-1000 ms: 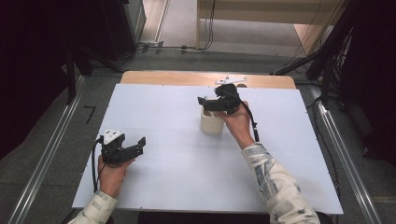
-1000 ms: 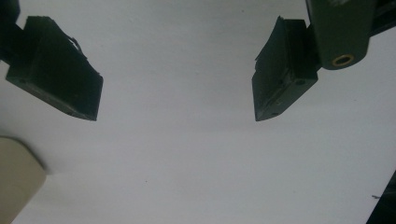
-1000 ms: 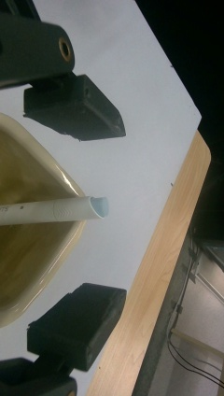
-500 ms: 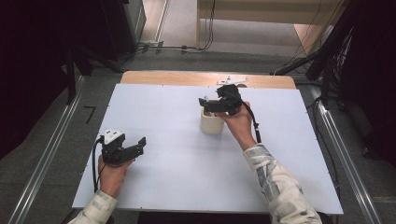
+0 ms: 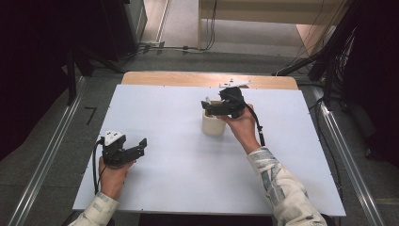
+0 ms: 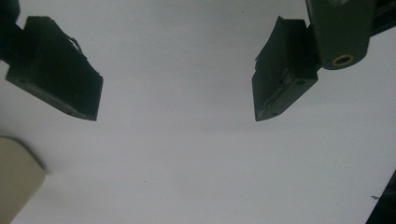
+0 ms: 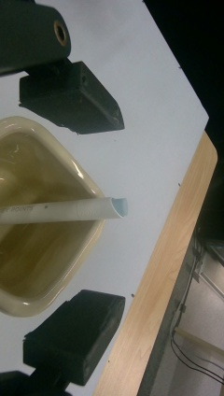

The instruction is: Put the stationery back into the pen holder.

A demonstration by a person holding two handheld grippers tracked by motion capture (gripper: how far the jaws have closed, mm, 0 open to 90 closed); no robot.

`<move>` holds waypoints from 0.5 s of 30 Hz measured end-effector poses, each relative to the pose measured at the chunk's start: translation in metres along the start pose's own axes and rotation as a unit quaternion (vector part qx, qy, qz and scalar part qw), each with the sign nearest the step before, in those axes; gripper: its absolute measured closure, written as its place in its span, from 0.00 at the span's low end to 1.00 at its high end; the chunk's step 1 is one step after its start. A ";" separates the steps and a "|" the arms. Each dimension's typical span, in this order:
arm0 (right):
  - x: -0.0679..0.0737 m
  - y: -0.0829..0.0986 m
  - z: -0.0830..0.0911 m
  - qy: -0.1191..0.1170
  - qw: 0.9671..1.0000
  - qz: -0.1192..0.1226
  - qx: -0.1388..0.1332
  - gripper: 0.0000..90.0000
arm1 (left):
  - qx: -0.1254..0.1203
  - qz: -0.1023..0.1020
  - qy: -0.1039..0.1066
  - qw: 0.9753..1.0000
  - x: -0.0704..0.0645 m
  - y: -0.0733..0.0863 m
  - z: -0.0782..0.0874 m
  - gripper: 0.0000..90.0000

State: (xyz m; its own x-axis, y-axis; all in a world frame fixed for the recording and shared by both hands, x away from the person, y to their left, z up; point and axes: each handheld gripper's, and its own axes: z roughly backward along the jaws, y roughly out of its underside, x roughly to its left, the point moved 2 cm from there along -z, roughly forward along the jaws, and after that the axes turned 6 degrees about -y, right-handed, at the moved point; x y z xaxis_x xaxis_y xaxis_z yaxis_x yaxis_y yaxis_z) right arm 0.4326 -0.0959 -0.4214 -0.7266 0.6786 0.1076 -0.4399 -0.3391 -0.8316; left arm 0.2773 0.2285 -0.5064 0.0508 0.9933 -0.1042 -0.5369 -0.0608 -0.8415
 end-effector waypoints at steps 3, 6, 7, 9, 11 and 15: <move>0.000 0.001 0.002 0.001 1.000 -0.001 0.000 0.13 | 0.000 -0.001 0.000 1.000 0.000 0.000 0.000 0.19; 0.000 0.002 0.002 0.000 1.000 -0.002 0.002 0.13 | 0.000 0.000 0.001 1.000 0.000 0.000 0.000 0.19; -0.001 0.002 0.002 0.001 1.000 -0.001 0.003 0.13 | 0.000 0.000 0.001 1.000 0.000 0.000 0.000 0.19; -0.001 0.003 0.003 0.000 1.000 0.000 0.003 0.13 | 0.000 0.000 0.001 1.000 0.000 0.000 0.000 0.19; -0.001 0.004 0.005 0.001 1.000 -0.001 0.002 0.13 | 0.000 0.000 0.001 1.000 0.000 0.000 0.000 0.19; -0.002 0.004 0.008 0.001 1.000 -0.001 0.001 0.13 | 0.000 -0.001 0.001 1.000 0.000 0.000 0.000 0.19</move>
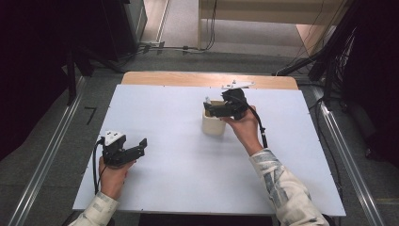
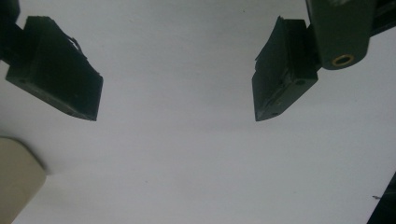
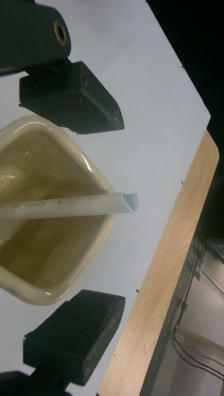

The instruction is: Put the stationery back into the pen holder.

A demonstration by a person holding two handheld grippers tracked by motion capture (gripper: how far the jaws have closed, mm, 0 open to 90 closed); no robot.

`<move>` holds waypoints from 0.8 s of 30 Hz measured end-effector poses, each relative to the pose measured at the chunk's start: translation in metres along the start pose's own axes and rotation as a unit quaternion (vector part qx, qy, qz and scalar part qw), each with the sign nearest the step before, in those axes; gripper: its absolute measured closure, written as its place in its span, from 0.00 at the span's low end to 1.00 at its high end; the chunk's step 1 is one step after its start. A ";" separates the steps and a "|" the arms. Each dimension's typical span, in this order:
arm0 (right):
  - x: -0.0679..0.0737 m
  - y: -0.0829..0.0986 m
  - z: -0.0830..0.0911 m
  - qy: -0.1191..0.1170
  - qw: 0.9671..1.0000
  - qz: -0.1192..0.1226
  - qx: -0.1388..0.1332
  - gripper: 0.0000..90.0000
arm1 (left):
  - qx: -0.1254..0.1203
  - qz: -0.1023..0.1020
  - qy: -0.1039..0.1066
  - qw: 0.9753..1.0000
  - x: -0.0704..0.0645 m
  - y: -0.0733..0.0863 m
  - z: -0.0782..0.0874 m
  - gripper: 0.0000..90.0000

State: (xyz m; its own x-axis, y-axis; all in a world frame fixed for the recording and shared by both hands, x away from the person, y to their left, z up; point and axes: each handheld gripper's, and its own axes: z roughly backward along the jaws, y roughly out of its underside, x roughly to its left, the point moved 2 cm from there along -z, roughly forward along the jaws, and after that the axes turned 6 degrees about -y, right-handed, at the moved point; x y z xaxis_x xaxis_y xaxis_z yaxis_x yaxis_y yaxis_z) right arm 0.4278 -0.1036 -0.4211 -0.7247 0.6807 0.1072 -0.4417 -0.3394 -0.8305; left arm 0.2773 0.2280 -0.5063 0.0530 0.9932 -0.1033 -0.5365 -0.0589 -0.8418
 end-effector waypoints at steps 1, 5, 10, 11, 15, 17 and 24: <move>0.000 0.000 0.001 -0.003 1.000 -0.003 0.000 0.13 | -0.001 0.000 0.000 1.000 0.000 0.000 0.000 0.19; -0.001 0.001 0.004 -0.004 1.000 -0.003 -0.002 0.13 | 0.001 0.000 0.000 1.000 0.000 0.000 0.000 0.19; -0.001 0.003 0.009 -0.003 1.000 -0.001 -0.005 0.13 | 0.000 0.000 0.000 1.000 0.000 0.000 0.000 0.19; -0.001 0.004 0.011 -0.004 1.000 -0.003 -0.006 0.13 | 0.000 0.000 0.000 1.000 0.000 0.000 0.000 0.19; -0.002 0.007 0.015 -0.003 1.000 -0.003 -0.007 0.13 | -0.001 0.000 0.001 1.000 0.000 0.000 0.000 0.19; -0.002 0.009 0.017 -0.002 1.000 -0.002 -0.007 0.13 | 0.000 0.000 0.001 1.000 -0.001 0.000 0.000 0.19; -0.004 0.016 0.023 -0.002 1.000 -0.003 -0.003 0.13 | 0.000 -0.001 0.001 1.000 -0.001 0.000 0.000 0.19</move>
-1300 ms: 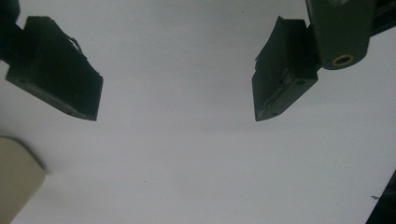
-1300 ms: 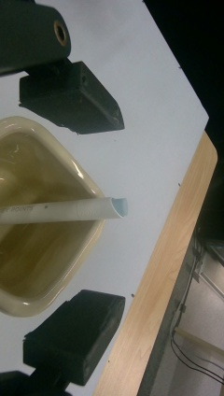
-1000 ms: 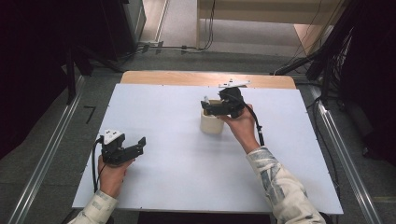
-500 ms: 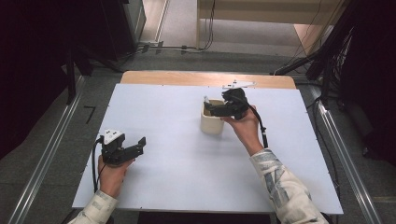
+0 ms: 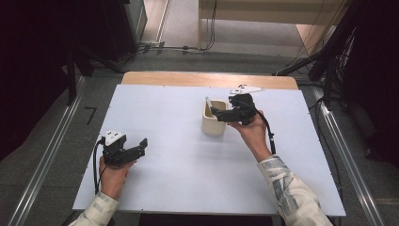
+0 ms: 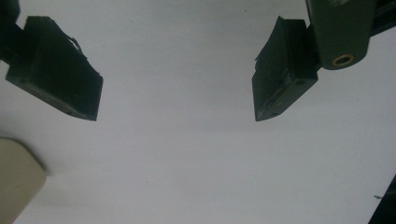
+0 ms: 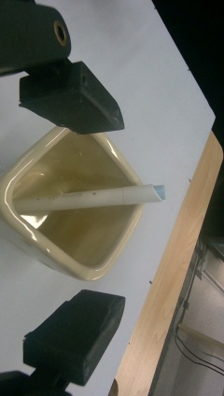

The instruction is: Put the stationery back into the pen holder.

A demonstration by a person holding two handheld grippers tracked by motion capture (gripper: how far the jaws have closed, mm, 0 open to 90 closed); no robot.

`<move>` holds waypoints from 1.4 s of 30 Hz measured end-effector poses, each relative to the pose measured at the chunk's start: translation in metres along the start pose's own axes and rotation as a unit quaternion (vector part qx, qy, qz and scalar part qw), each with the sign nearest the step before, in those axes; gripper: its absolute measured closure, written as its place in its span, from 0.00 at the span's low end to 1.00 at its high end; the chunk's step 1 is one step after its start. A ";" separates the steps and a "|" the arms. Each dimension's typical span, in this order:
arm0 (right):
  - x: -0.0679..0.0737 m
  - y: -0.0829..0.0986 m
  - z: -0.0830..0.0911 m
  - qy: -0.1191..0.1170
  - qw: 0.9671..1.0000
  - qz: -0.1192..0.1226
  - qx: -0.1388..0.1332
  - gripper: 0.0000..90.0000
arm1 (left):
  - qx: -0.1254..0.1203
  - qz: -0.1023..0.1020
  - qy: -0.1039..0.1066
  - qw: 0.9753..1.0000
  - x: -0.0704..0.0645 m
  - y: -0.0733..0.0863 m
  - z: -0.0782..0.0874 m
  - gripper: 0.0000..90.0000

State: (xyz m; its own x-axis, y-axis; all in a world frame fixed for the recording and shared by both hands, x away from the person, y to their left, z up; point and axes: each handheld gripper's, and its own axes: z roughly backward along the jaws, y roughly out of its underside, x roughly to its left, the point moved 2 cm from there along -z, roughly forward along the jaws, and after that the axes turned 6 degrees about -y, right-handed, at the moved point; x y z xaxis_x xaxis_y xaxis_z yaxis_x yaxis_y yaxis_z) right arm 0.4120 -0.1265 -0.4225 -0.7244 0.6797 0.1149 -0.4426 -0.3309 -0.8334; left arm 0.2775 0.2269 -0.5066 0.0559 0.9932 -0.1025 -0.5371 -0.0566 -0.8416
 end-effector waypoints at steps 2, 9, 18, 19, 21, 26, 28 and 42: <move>0.000 0.002 0.003 0.000 1.000 -0.001 -0.001 0.13 | 0.000 0.000 0.000 1.000 0.000 0.000 0.000 0.19; -0.002 0.010 0.008 0.004 1.000 -0.005 -0.001 0.13 | 0.001 0.000 -0.001 1.000 -0.001 0.000 0.000 0.19; -0.006 0.022 0.025 0.008 1.000 -0.007 -0.010 0.13 | 0.002 -0.002 -0.001 1.000 -0.001 0.000 0.000 0.19; -0.007 0.024 0.028 0.009 1.000 -0.008 -0.011 0.13 | 0.002 -0.002 0.000 1.000 -0.001 0.000 0.000 0.19; -0.009 0.029 0.032 0.010 1.000 -0.010 -0.011 0.13 | 0.002 -0.003 -0.001 1.000 -0.001 0.000 0.000 0.19; -0.015 0.041 0.040 0.018 1.000 -0.019 -0.007 0.13 | 0.002 -0.003 -0.001 1.000 -0.002 0.000 -0.001 0.19; -0.017 0.045 0.044 0.021 1.000 -0.021 -0.008 0.13 | 0.003 -0.003 0.000 1.000 -0.003 0.001 -0.002 0.19; -0.029 0.068 0.059 0.043 0.999 -0.030 -0.002 0.13 | 0.006 -0.005 -0.001 1.000 -0.004 0.001 -0.002 0.19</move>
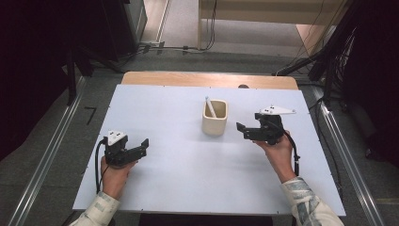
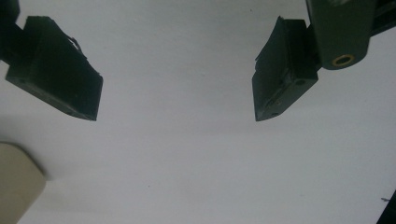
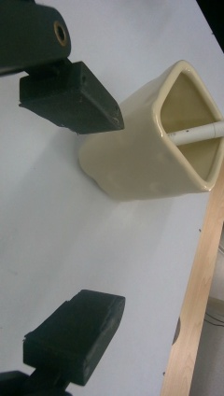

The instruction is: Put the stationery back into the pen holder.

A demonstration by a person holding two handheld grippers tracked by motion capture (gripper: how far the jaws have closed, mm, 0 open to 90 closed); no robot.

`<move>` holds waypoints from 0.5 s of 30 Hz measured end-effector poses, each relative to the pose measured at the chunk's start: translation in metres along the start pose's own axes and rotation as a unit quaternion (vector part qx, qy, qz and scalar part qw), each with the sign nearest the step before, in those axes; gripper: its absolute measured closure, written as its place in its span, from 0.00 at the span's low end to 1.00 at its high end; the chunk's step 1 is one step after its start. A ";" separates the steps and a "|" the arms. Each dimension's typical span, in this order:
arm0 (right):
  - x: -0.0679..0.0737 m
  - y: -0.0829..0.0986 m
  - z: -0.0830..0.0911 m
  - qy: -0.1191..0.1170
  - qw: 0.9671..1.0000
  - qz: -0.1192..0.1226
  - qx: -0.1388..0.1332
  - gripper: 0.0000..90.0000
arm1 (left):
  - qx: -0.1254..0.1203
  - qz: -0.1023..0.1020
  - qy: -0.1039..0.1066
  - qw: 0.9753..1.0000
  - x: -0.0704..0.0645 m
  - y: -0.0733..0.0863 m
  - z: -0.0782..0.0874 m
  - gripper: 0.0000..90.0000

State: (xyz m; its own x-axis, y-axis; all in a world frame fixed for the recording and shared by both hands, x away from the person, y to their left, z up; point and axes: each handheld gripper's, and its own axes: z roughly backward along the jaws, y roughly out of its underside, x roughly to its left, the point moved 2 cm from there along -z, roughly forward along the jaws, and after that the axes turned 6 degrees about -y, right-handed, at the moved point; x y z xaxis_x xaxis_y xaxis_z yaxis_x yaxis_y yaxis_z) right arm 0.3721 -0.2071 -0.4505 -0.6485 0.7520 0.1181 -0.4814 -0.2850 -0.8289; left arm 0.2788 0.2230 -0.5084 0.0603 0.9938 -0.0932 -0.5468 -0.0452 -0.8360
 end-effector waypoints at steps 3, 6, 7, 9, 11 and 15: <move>-0.001 0.003 0.004 0.004 1.000 -0.002 0.000 0.13 | -0.001 -0.001 0.000 1.000 0.000 0.000 0.000 0.19; -0.002 0.006 0.007 0.007 1.000 -0.002 0.001 0.13 | -0.001 -0.001 0.000 1.000 0.000 0.000 0.000 0.19; -0.003 0.007 0.009 0.009 1.000 -0.002 0.002 0.13 | -0.001 -0.001 0.000 1.000 0.000 0.000 0.000 0.19; -0.004 0.009 0.011 0.012 1.000 -0.003 0.000 0.13 | -0.001 -0.002 0.000 1.000 0.000 0.000 0.000 0.19; -0.006 0.011 0.015 0.015 1.000 -0.004 -0.002 0.13 | -0.001 -0.002 0.001 1.000 -0.001 0.000 0.000 0.19; -0.011 0.017 0.022 0.021 1.000 -0.010 -0.004 0.13 | -0.004 -0.008 -0.001 1.000 -0.002 0.000 0.001 0.19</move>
State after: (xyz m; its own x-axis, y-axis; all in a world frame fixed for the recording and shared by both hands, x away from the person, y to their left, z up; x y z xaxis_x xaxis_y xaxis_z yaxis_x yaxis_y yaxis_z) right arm 0.3582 -0.2332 -0.4538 -0.6135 0.7816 0.1129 -0.4900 -0.2647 -0.8305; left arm 0.2784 0.2211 -0.5076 0.0671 0.9946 -0.0786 -0.5392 -0.0302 -0.8416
